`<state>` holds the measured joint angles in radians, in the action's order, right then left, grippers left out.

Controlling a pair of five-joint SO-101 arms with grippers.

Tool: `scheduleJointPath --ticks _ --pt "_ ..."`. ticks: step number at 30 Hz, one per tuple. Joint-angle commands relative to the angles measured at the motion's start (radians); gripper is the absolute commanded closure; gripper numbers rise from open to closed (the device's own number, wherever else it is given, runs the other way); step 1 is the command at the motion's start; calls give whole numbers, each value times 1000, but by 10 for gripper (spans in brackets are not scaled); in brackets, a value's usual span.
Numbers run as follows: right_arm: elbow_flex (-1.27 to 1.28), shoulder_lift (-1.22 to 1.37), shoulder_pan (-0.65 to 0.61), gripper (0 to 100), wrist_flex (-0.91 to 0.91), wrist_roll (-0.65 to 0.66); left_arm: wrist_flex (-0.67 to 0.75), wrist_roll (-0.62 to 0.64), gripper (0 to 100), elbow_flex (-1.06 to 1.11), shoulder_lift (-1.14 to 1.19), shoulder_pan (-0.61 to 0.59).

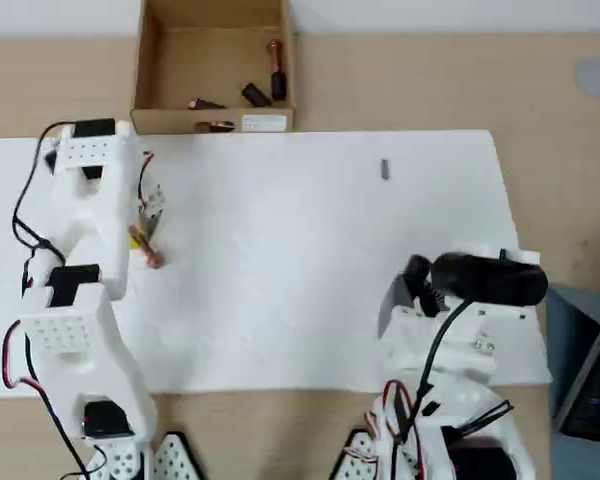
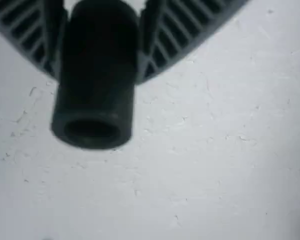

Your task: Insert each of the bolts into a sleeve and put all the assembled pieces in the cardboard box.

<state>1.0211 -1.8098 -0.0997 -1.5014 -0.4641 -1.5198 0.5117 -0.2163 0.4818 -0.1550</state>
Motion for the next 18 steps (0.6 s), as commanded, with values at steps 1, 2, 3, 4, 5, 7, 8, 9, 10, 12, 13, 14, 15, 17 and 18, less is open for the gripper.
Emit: scheduleJointPath --ticks 1,2,3,4,5,7,8,9,10,12,13,14,15,17,18 --pt "-5 -31 -5 990 25 8 -68 198 995 -130 -56 -8" --pt "-5 -31 -5 990 25 8 -78 269 995 -147 -54 -8" --pt "-5 -31 -5 990 25 8 -86 342 995 -160 -54 -9" --pt "-5 -31 -5 990 25 8 -89 419 994 -167 -54 -11" --pt "-5 -31 -5 990 25 8 -89 494 994 -169 -54 -18" --pt "-5 -31 -5 990 25 8 -89 634 994 -175 -54 -37" --pt "-5 -33 -5 990 23 8 -87 694 994 -175 -54 -51" --pt "-5 -33 -5 990 21 8 -87 747 994 -175 -54 -63" --pt "-5 -33 -5 990 20 8 -87 793 994 -175 -54 -77" --pt "-5 -33 -5 990 18 8 -87 867 994 -169 -54 -98" --pt "-7 -33 -5 990 18 8 -89 888 994 -167 -54 -107" --pt "-10 -33 -5 990 18 8 -91 904 994 -167 -54 -117" --pt "-16 -33 -5 990 18 8 -92 914 994 -167 -54 -126" --pt "-25 -33 -5 990 18 8 -110 928 995 -175 -58 -135" --pt "-25 -33 -5 990 18 8 -117 937 995 -175 -59 -135"
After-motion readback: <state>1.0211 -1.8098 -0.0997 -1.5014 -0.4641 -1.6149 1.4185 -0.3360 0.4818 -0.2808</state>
